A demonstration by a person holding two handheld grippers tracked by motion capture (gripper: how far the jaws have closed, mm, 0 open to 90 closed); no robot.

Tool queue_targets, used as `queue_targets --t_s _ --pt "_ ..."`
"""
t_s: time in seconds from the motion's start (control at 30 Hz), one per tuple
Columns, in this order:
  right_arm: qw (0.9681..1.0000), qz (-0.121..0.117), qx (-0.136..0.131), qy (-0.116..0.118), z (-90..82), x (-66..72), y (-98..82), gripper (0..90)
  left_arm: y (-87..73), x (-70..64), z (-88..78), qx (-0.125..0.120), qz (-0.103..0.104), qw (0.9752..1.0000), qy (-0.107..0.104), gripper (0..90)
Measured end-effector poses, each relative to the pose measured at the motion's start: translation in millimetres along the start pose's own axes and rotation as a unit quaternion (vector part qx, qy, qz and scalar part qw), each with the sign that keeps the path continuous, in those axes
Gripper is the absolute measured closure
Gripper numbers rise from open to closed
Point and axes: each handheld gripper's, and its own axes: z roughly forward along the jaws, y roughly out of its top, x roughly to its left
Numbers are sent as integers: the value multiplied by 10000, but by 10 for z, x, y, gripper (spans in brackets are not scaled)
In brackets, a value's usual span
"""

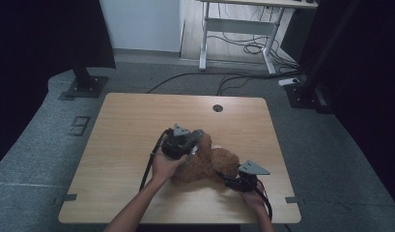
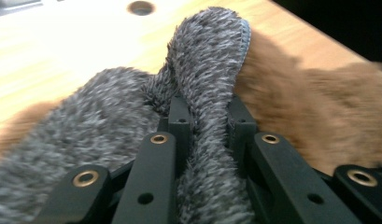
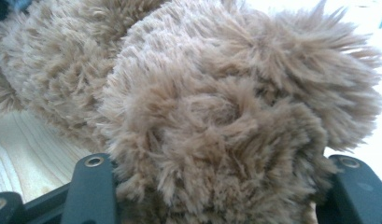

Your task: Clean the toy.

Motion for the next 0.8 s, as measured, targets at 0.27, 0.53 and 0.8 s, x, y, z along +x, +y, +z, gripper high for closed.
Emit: queue_targets --t_s 0.27,0.53,0.8 --pt "10000 14 -10 2 2 -4 1 386 -123 434 -165 35 -343 9983 459 766" --pt "10000 58 -20 32 -12 -25 -12 386 205 -20 -465 -531 172 9984 94 765" --pt "10000 46 -16 29 -14 -23 -14 386 522 -687 -293 -649 587 9943 -611 763"
